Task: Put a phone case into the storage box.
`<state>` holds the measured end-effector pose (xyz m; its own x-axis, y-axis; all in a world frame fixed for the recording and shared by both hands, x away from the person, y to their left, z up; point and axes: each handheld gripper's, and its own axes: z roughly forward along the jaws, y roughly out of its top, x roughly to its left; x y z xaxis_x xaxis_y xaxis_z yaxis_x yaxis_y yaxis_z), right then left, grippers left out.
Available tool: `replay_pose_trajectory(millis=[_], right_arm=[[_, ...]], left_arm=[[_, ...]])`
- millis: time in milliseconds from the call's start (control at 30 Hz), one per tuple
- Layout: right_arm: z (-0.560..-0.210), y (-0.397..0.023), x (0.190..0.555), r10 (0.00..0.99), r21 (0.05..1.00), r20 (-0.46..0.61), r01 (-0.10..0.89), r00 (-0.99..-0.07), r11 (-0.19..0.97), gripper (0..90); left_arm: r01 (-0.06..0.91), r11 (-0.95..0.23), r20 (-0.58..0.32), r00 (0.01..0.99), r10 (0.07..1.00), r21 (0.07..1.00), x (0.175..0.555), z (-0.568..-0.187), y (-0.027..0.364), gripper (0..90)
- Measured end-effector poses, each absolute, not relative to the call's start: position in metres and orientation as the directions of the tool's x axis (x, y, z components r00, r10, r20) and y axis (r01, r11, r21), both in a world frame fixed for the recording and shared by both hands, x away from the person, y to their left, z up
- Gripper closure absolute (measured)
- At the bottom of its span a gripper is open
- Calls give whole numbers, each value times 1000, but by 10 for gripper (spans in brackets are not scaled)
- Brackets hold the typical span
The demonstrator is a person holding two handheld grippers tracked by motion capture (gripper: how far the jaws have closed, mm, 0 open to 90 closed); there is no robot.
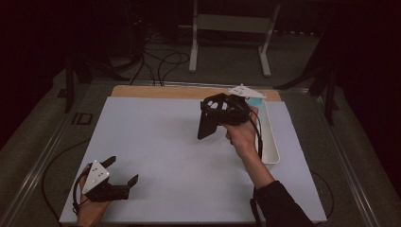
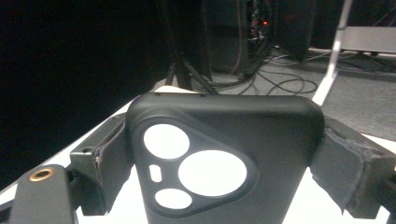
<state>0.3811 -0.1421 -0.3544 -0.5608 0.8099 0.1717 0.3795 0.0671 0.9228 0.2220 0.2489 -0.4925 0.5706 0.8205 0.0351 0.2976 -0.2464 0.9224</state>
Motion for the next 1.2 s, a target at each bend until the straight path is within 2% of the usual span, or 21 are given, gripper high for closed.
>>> replay_pose_trajectory(millis=[267, 433, 1200], right_arm=[[-347, -156, 394, 843, 923, 159, 381, -514, 59, 133], [-343, -168, 400, 844, 917, 208, 398, -494, 6, 133], [-336, -207, 422, 928, 925, 125, 378, -350, 18, 133]], left_arm=[[300, -240, 32, 563, 826, 923, 222, -492, 250, 2], [299, -243, 37, 559, 828, 923, 222, -493, 249, 2], [296, -221, 28, 541, 841, 929, 222, -492, 251, 2]])
